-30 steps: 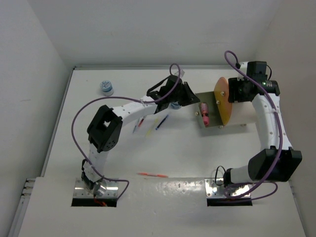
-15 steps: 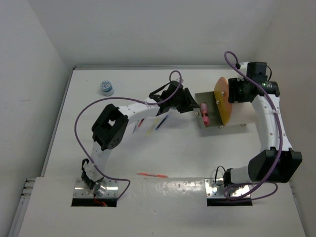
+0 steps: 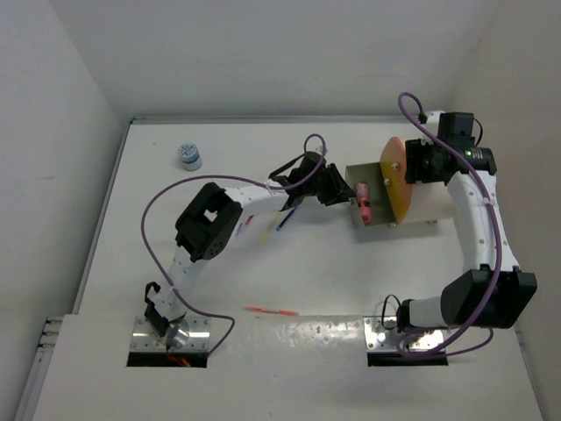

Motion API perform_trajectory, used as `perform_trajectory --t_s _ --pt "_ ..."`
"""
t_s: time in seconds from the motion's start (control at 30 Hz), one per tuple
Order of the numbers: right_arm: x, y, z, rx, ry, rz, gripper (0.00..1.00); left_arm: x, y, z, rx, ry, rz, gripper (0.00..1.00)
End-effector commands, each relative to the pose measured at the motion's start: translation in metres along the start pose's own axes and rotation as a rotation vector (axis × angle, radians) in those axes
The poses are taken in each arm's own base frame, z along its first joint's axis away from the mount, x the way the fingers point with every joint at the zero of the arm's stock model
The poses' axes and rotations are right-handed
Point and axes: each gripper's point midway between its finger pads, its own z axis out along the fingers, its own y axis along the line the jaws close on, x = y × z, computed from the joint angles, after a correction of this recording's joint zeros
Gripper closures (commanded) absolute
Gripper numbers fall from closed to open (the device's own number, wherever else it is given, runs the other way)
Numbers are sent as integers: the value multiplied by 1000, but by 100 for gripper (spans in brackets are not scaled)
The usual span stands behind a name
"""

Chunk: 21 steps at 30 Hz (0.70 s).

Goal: Sort the stationery into containers
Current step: Close the drawer in the storage box.

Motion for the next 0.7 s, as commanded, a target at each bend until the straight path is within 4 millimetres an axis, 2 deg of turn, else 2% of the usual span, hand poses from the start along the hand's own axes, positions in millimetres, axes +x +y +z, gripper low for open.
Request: perform_trajectory --t_s 0.0,0.17,0.33,0.37,0.4,0.47,0.67 --pt "97 16 22 -75 390 -28 51 -3 -26 5 162 6 -35 61" --pt "98 15 22 -75 399 -30 52 7 -37 17 282 44 -116 68" --pt "98 15 22 -76 402 -29 52 10 -53 20 381 39 -144 71" --pt "99 15 22 -77 407 -29 52 8 -55 20 390 32 -144 70" --pt "99 16 22 -79 406 -30 53 4 -60 19 414 14 -141 63" --pt "99 16 22 -79 406 -30 53 3 -63 20 427 1 -143 56" --pt "101 16 23 -84 418 -31 55 8 -69 29 448 9 -132 52"
